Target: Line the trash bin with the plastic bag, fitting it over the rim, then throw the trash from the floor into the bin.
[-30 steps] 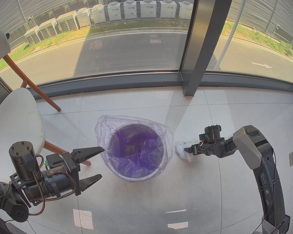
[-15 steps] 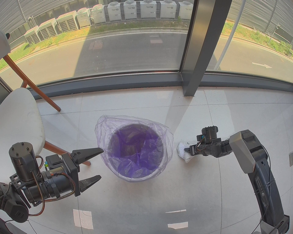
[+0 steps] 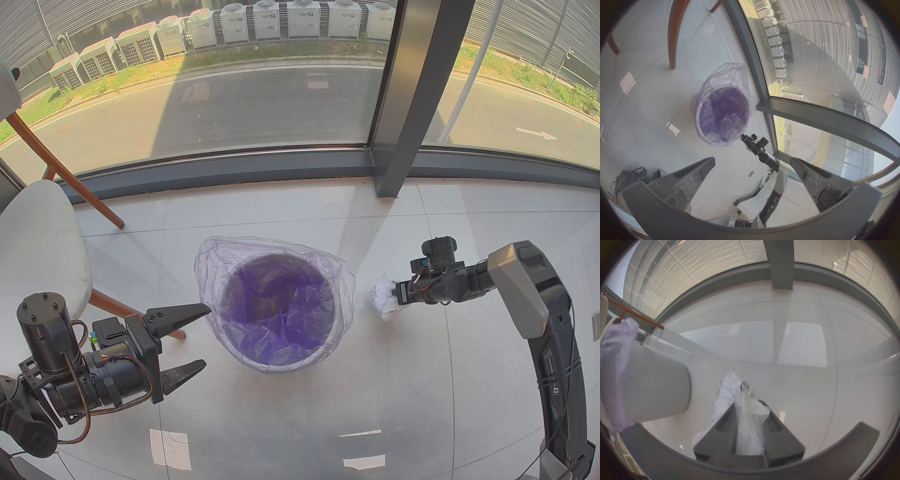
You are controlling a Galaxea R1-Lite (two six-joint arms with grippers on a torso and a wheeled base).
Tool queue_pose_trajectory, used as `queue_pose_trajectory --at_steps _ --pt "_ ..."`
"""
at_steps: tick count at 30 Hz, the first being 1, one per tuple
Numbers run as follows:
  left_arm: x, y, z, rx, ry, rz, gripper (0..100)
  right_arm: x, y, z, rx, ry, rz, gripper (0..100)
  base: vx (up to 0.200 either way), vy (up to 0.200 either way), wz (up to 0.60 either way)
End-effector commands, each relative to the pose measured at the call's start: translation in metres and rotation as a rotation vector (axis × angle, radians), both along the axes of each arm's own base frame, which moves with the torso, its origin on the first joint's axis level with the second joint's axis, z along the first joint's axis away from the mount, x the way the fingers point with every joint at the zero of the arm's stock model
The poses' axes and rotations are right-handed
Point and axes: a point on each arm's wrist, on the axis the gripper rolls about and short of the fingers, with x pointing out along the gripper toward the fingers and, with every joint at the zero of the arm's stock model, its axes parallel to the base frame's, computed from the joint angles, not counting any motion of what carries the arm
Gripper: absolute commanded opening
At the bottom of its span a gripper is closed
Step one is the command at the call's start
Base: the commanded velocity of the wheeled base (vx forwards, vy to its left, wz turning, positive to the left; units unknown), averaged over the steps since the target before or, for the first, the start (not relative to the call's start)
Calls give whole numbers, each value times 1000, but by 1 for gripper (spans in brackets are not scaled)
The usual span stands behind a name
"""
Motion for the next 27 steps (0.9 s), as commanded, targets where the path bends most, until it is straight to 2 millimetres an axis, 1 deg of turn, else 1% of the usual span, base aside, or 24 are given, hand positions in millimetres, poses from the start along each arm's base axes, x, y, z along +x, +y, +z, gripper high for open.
queue_pose_trajectory --at_steps 1,2,3,4,5,6,8,9,10,11,13,17,20,21,22,23,24,25,26,27 --pt "-3 2 5 -8 -22 9 100 -40 -22 97 62 -44 5 0 0 0 0" --pt "-3 2 5 -8 -23 11 100 -49 -24 110 77 -45 10 0 0 0 0" --pt "-2 3 5 -9 -26 15 100 -62 -25 128 106 -44 11 0 0 0 0" --pt "-2 4 5 -9 -26 21 100 -66 -24 134 118 -43 12 0 0 0 0" --pt "0 8 6 -11 -30 43 100 -85 -20 161 190 -41 7 0 0 0 0" --pt "0 10 6 -11 -30 51 100 -96 -14 178 239 -45 16 0 0 0 0" --pt "-1 11 8 -16 -43 54 100 -125 5 219 353 -59 53 0 0 0 0" --pt "-1 11 9 -18 -49 54 100 -131 8 226 374 -58 56 0 0 0 0" --pt "-4 12 12 -24 -63 52 100 -150 21 245 432 -53 68 0 0 0 0" --pt "-5 12 14 -28 -71 52 100 -165 32 252 458 -40 89 0 0 0 0" --pt "-5 12 15 -29 -76 52 100 -185 52 254 467 -21 153 0 0 0 0" --pt "-4 13 17 -29 -87 58 100 -204 90 241 424 6 293 0 0 0 0" --pt "-2 18 18 -32 -90 87 100 -198 113 216 393 -15 337 0 0 0 0" --pt "-2 19 18 -32 -90 90 100 -196 115 213 392 -22 336 0 0 0 0" --pt "-2 20 18 -32 -90 98 100 -193 127 205 398 -59 345 0 0 0 0" --pt "-2 20 18 -32 -90 98 100 -192 130 204 400 -66 349 0 0 0 0" --pt "-2 21 18 -31 -90 101 100 -184 141 191 409 -105 355 0 0 0 0" --pt "-2 21 18 -31 -90 103 100 -184 142 190 410 -108 354 0 0 0 0" --pt "-1 21 18 -30 -95 105 100 -173 151 175 422 -177 348 0 0 0 0" --pt "0 21 19 -31 -98 107 100 -169 155 169 428 -213 345 0 0 0 0"
